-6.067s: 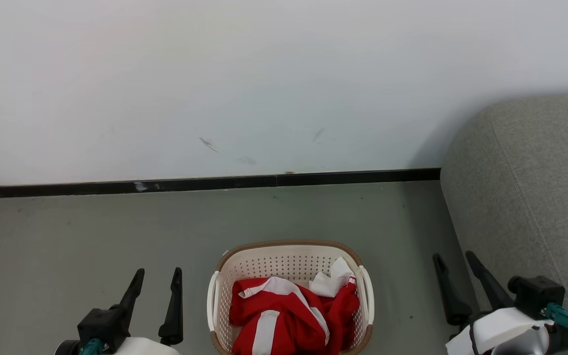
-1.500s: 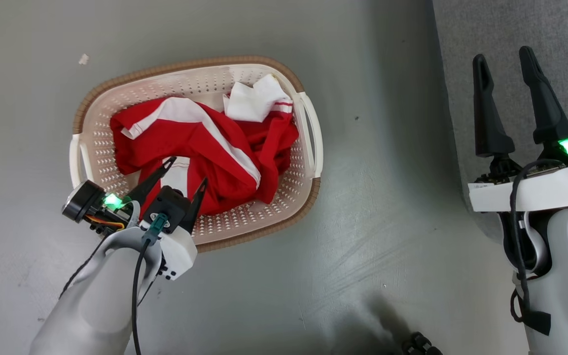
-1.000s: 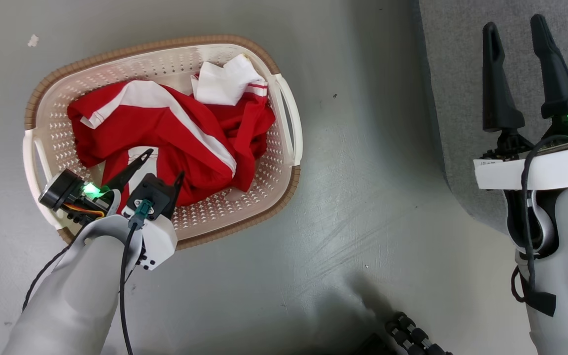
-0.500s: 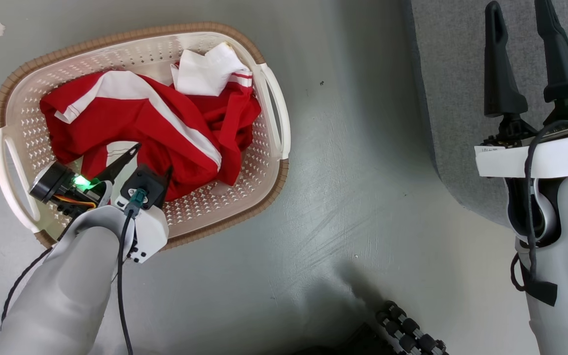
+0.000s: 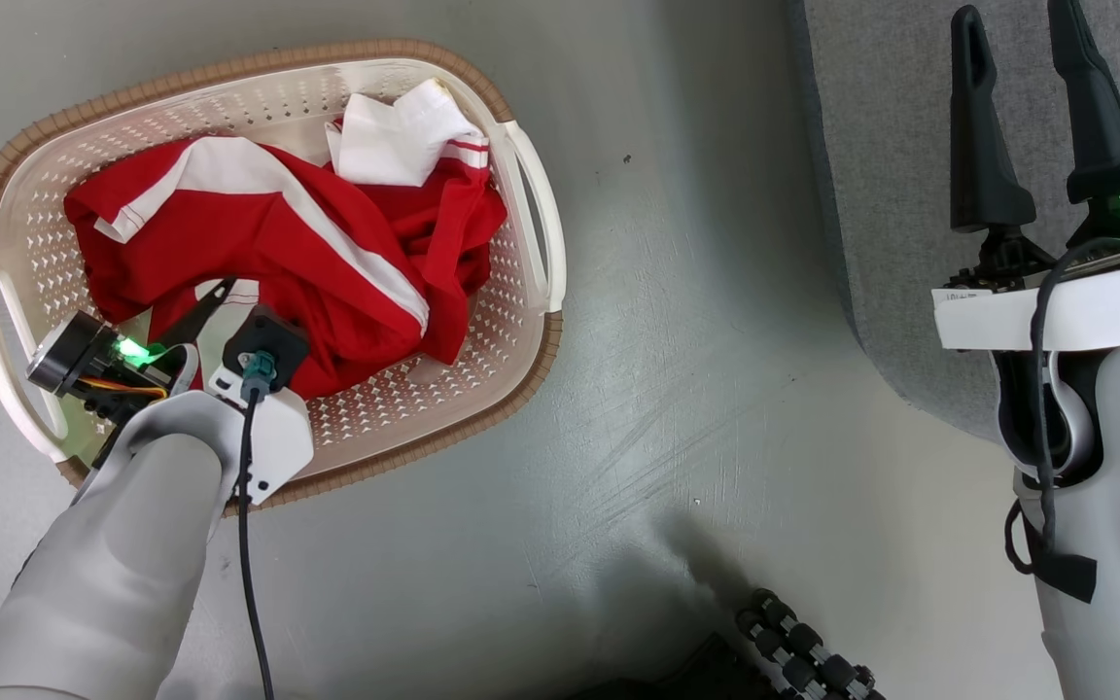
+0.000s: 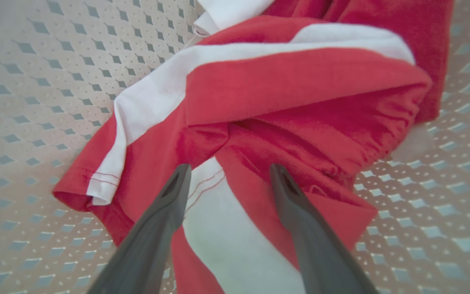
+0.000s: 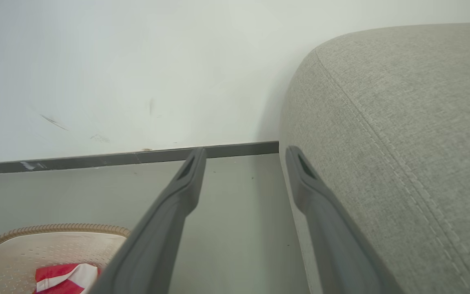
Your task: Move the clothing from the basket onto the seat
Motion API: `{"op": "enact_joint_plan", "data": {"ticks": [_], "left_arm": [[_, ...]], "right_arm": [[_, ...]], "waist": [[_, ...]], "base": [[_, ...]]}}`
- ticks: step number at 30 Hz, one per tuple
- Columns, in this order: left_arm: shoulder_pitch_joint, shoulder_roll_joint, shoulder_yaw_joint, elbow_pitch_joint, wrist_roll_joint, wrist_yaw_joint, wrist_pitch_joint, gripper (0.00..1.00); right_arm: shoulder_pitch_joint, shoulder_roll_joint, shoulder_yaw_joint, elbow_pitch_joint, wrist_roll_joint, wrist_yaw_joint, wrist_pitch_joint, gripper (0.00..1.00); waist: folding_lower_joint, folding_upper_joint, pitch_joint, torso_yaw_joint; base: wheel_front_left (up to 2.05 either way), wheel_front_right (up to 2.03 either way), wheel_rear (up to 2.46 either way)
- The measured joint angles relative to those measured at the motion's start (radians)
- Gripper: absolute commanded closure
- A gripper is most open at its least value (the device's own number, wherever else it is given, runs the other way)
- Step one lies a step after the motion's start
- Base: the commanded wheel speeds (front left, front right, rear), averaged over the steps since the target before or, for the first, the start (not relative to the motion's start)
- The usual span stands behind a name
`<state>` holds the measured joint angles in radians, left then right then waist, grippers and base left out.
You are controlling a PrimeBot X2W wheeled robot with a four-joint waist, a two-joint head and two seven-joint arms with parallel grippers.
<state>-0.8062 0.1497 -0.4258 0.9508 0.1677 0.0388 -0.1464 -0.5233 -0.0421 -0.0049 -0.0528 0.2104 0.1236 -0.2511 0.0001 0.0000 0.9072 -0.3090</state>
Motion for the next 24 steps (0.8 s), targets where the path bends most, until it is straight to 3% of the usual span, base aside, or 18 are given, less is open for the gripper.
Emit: {"op": "enact_joint_plan", "data": {"ticks": [1,2,4,5,8,24], "left_arm": [[-0.004,-0.001,0.002,0.005,0.001,0.004,0.004,0.0],[-0.007,-0.002,0.004,0.008,0.001,0.009,0.011,0.1],[-0.008,-0.004,0.009,0.017,0.001,0.012,0.014,0.52],[-0.008,-0.007,0.009,0.021,0.001,0.012,0.014,0.57],[-0.009,-0.016,0.009,0.03,0.001,0.013,0.02,1.0],[-0.033,-0.054,0.038,0.028,-0.054,0.013,-0.02,1.0]], "right_arm": [[-0.001,0.0,0.0,0.001,0.0,0.0,0.0,0.0],[-0.003,0.0,0.001,0.002,0.0,0.0,0.0,0.0],[-0.012,0.0,0.001,0.002,0.0,0.0,0.0,0.0],[-0.015,0.0,0.003,0.002,0.0,0.0,0.0,0.0],[-0.017,0.0,0.008,0.003,0.0,0.0,0.0,0.0],[-0.029,0.0,-0.001,0.007,0.0,0.0,-0.001,0.0]], "waist": [[0.0,0.0,0.0,0.0],[0.0,0.0,-0.001,0.0],[0.0,0.0,-0.001,0.0],[0.0,0.0,-0.001,0.0],[0.0,0.0,-0.001,0.001],[0.0,0.0,-0.017,0.017]], "base": [[0.0,0.0,0.0],[0.0,0.0,0.0],[0.0,0.0,0.0],[0.0,0.0,0.0],[0.0,0.0,0.0],[0.0,0.0,0.0]]}}
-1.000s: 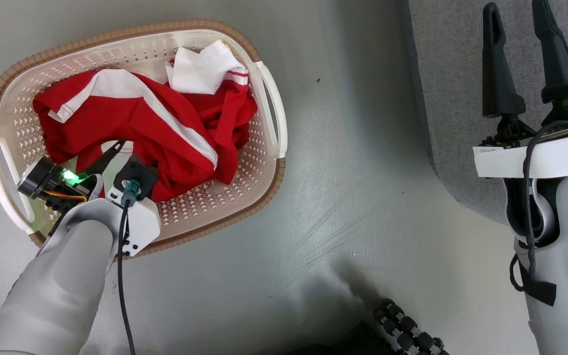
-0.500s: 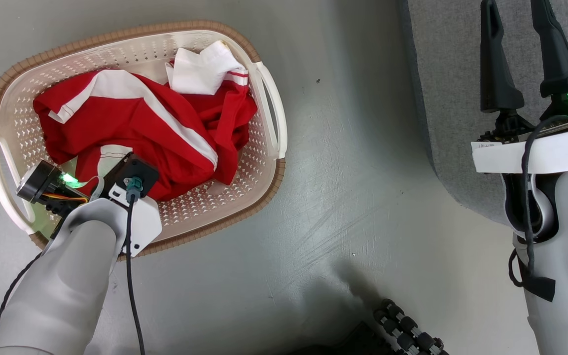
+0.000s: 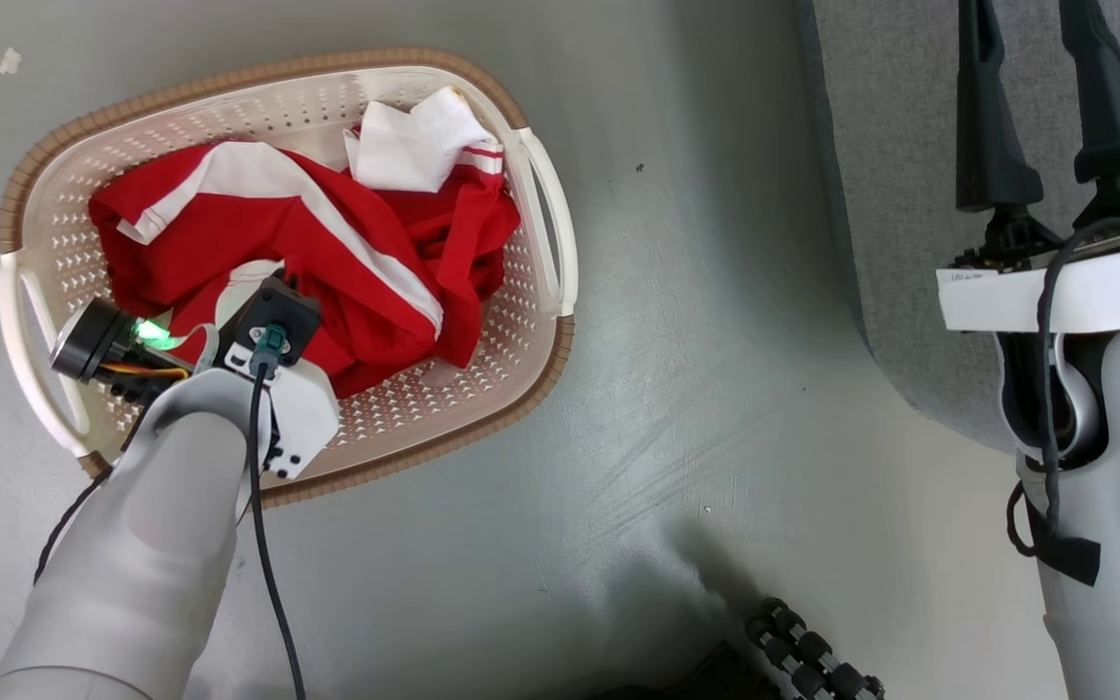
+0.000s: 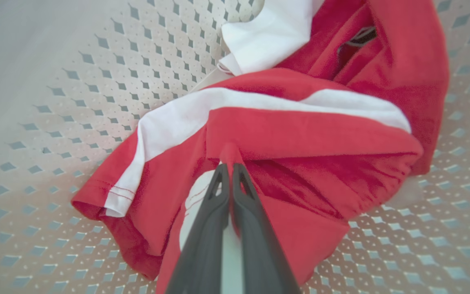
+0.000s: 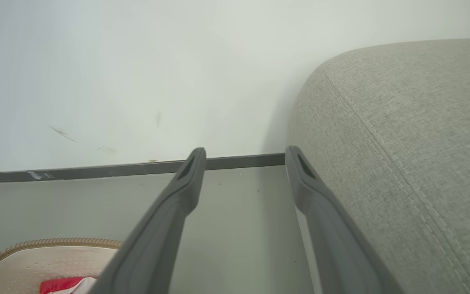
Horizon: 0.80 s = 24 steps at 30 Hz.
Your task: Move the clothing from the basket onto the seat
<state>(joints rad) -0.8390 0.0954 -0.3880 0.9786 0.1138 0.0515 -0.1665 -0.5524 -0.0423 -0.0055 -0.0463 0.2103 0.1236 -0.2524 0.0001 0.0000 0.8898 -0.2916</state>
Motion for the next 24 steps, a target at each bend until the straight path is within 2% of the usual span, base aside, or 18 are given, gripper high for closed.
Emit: {"op": "enact_joint_plan", "data": {"ticks": [12,24], "left_arm": [[-0.011,-0.021,0.021,-0.072,-0.053,-0.008,-0.064,1.0],[0.001,-0.033,0.034,-0.227,-0.092,-0.02,-0.083,1.0]], "right_arm": [[-0.008,0.0,-0.012,0.012,-0.02,0.0,0.0,0.0],[-0.006,-0.001,-0.021,0.029,-0.077,0.0,-0.004,0.0]], "waist": [[0.0,0.0,-0.035,0.032],[0.0,0.0,-0.102,0.079]], "base": [[0.0,0.0,0.0],[0.0,0.0,0.0]]}}
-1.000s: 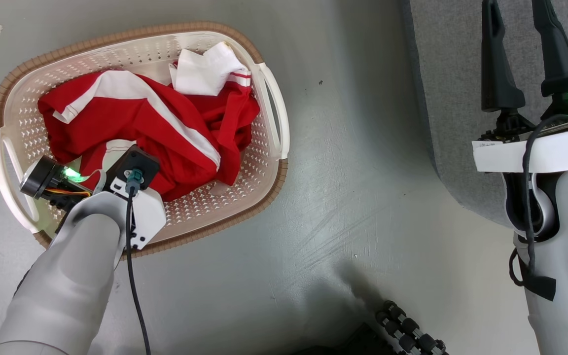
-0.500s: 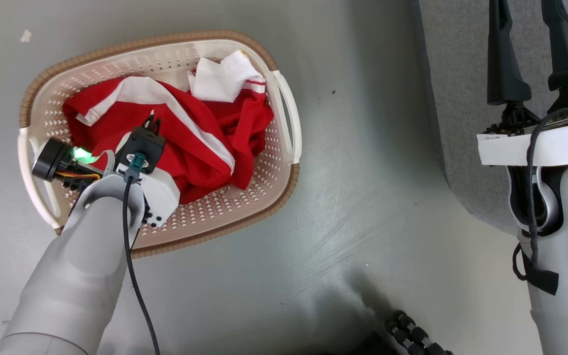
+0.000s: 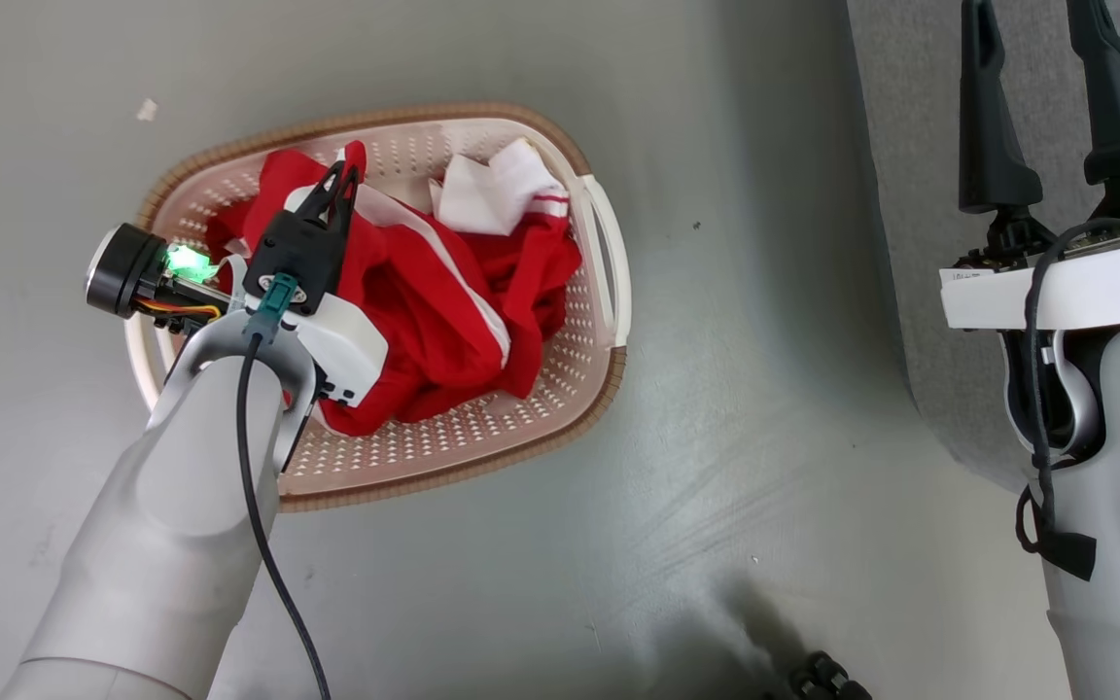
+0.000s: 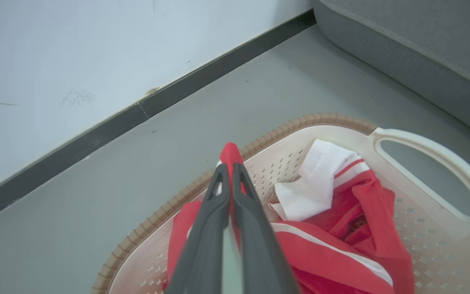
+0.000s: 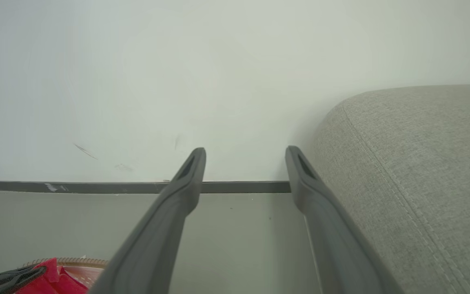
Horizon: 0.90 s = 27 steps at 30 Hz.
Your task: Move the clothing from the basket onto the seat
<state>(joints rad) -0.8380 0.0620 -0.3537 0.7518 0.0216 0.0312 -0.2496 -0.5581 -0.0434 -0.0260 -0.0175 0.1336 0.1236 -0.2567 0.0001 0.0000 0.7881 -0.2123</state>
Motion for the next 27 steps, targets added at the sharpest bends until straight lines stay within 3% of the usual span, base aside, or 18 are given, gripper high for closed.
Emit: {"op": "enact_joint_plan", "data": {"ticks": [14,27], "left_arm": [[0.052,0.001,0.04,-0.315,-0.049,0.0,-0.003,1.0],[0.089,0.032,0.066,-0.486,-0.083,-0.026,-0.003,1.0]], "right_arm": [[0.029,-0.001,0.02,0.047,-0.056,0.0,0.0,0.0],[0.095,-0.002,0.037,0.088,-0.073,0.0,0.0,0.0]], "waist": [[0.0,0.0,-0.115,0.068],[0.0,0.0,-0.245,0.118]], "base": [[0.0,0.0,0.0],[0.0,0.0,0.0]]}}
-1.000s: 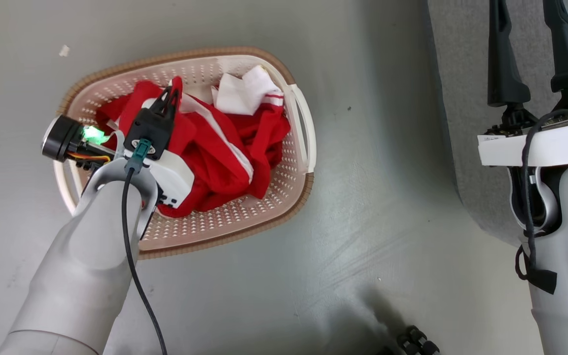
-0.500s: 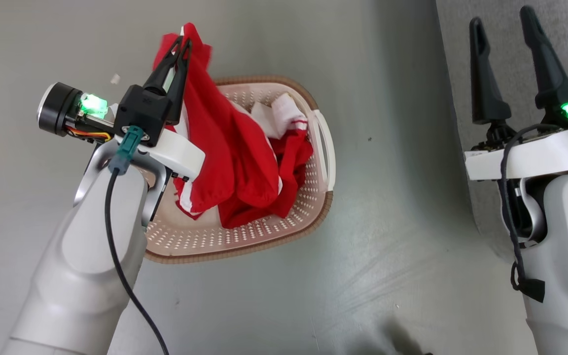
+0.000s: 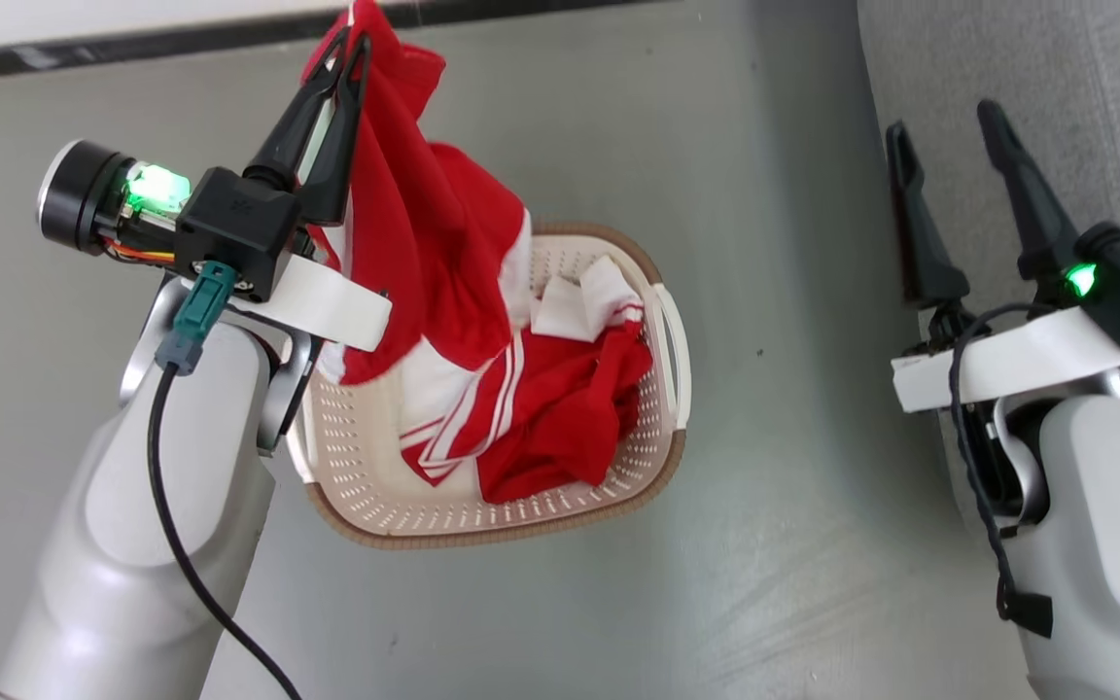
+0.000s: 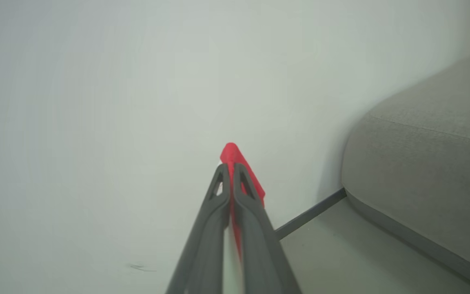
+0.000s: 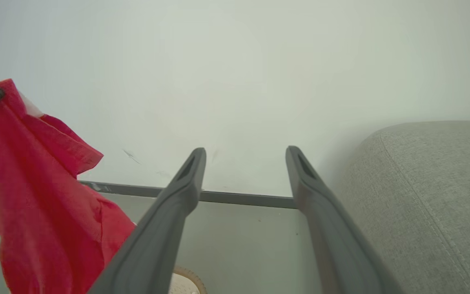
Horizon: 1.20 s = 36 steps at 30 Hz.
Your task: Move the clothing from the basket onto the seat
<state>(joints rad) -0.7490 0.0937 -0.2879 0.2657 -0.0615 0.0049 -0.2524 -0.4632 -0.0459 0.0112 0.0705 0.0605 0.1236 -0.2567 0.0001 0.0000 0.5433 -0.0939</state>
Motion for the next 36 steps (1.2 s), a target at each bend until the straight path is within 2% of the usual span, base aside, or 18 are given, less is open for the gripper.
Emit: {"op": "enact_joint_plan", "data": {"ticks": [14,24,29,36], "left_arm": [[-0.002,0.026,-0.001,-0.089,-0.01,-0.036,0.0,1.0],[-0.003,0.009,-0.037,-0.11,-0.026,-0.066,0.025,1.0],[-0.002,0.0,-0.057,-0.111,-0.036,-0.078,0.053,1.0],[0.0,-0.015,-0.092,-0.113,-0.056,-0.087,0.085,1.0]], "right_arm": [[0.099,-0.021,0.04,0.049,-0.001,0.0,0.0,0.0],[0.141,-0.033,0.117,0.086,0.0,0.0,0.0,0.0],[0.169,-0.04,0.172,0.112,0.002,0.0,0.0,0.0],[0.172,-0.061,0.306,0.192,0.011,0.0,0.0,0.0]], "waist": [[0.0,0.0,-0.152,0.037],[0.0,0.0,-0.252,0.052],[0.0,0.0,-0.295,0.058],[0.0,0.0,-0.347,0.068]], "base": [[0.0,0.0,0.0],[0.0,0.0,0.0],[0.0,0.0,0.0],[0.0,0.0,0.0]]}}
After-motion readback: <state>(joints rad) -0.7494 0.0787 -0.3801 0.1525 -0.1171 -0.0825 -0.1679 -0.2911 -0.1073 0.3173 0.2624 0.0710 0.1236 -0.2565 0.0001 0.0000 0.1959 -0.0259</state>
